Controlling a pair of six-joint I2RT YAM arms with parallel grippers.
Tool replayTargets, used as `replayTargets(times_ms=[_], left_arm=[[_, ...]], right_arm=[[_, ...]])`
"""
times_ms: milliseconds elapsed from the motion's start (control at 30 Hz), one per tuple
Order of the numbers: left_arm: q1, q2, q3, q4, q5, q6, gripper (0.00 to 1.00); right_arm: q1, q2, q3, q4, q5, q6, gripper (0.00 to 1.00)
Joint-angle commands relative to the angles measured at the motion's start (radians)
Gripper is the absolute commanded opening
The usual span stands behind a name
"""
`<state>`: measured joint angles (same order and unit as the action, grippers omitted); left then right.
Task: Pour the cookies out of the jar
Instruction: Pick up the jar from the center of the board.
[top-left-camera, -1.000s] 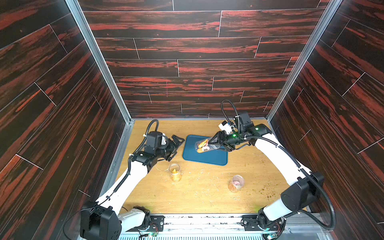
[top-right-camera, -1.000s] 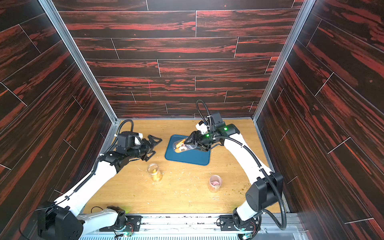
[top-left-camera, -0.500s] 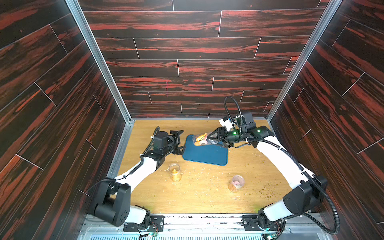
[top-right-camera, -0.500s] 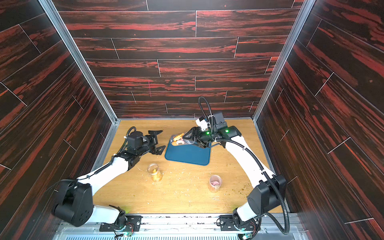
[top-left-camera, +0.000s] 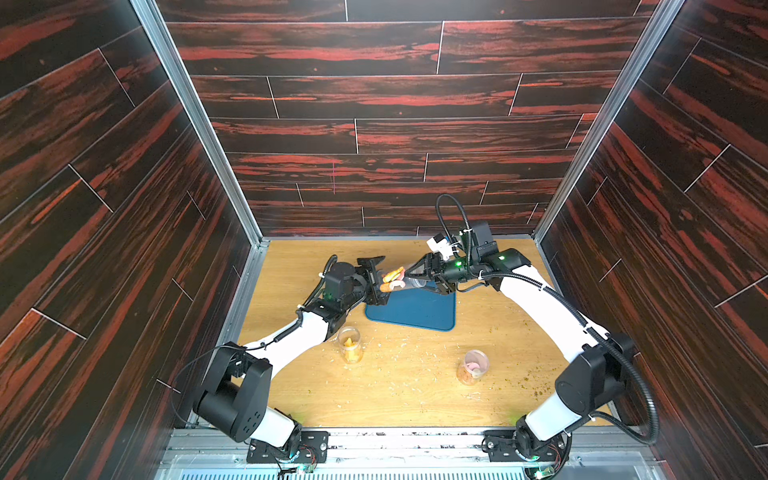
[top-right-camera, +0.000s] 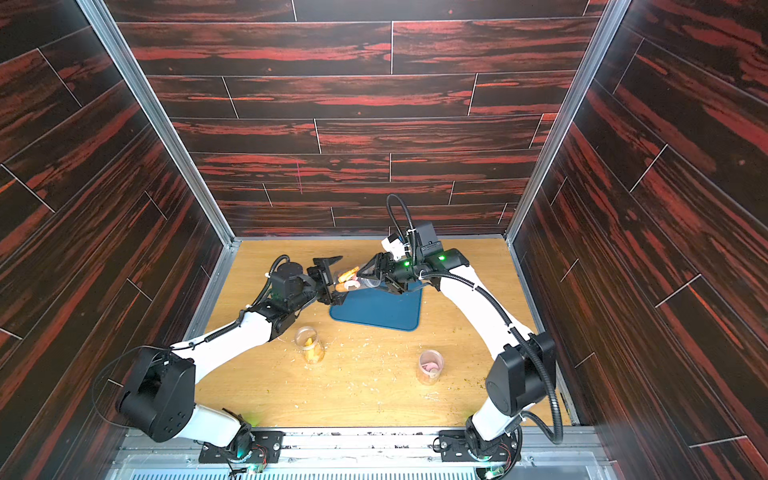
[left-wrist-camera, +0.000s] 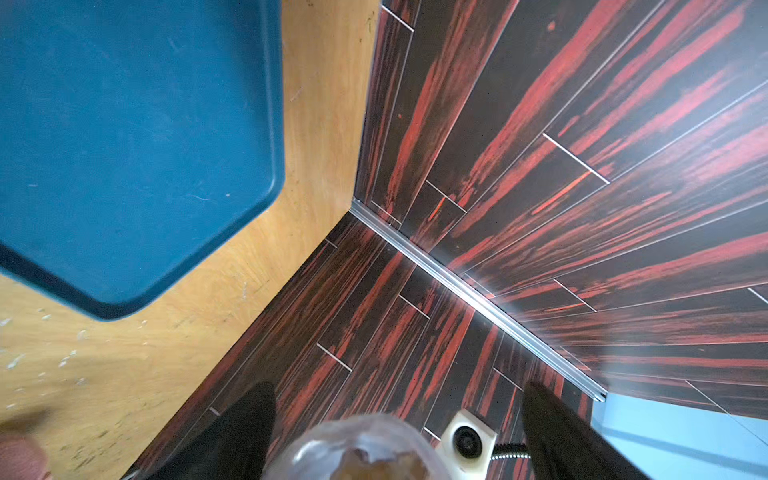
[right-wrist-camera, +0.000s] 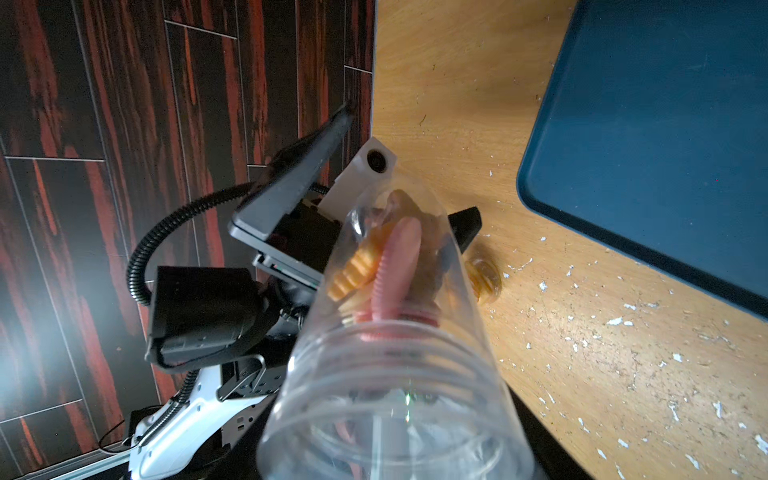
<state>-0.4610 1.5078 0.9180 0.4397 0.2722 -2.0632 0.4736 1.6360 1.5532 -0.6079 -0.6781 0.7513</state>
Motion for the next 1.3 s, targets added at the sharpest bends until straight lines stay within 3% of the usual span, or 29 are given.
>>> replayTargets(times_ms=[0, 300, 733, 900, 1067, 1167, 1267], left_arm=[[-0.017, 0.014, 0.051, 0.037, -0.025, -0.066, 0.93], [-0.035, 0.032, 0.046, 0.070, -0.051, -0.091, 0.80], [-0.044, -0.011, 0.045, 0.019, -0.061, -0.046, 0.80], [-0.044, -0.015, 0.036, 0.004, -0.013, 0.004, 0.96], [-0.024, -0.103, -0.093, 0.026, -0.021, 0.019, 1.00], [0.051, -0.205, -0.119, -0.139, 0.005, 0.174, 1.00], [0.140, -0.306, -0.056, -0.427, 0.018, 0.453, 1.00]], right_arm=[[0.004, 0.033, 0.022, 0.038, -0.031, 0.004, 0.67], [0.005, 0.043, 0.018, 0.035, -0.038, -0.008, 0.67], [0.005, -0.004, -0.011, 0.000, 0.018, -0.042, 0.67], [0.004, -0.037, -0.027, 0.010, 0.037, -0.039, 0.67], [0.000, -0.033, 0.004, -0.020, 0.044, -0.055, 0.67], [-0.006, -0.039, 0.018, -0.031, 0.060, -0.060, 0.67], [-0.019, -0.036, 0.046, -0.054, 0.055, -0.066, 0.67]])
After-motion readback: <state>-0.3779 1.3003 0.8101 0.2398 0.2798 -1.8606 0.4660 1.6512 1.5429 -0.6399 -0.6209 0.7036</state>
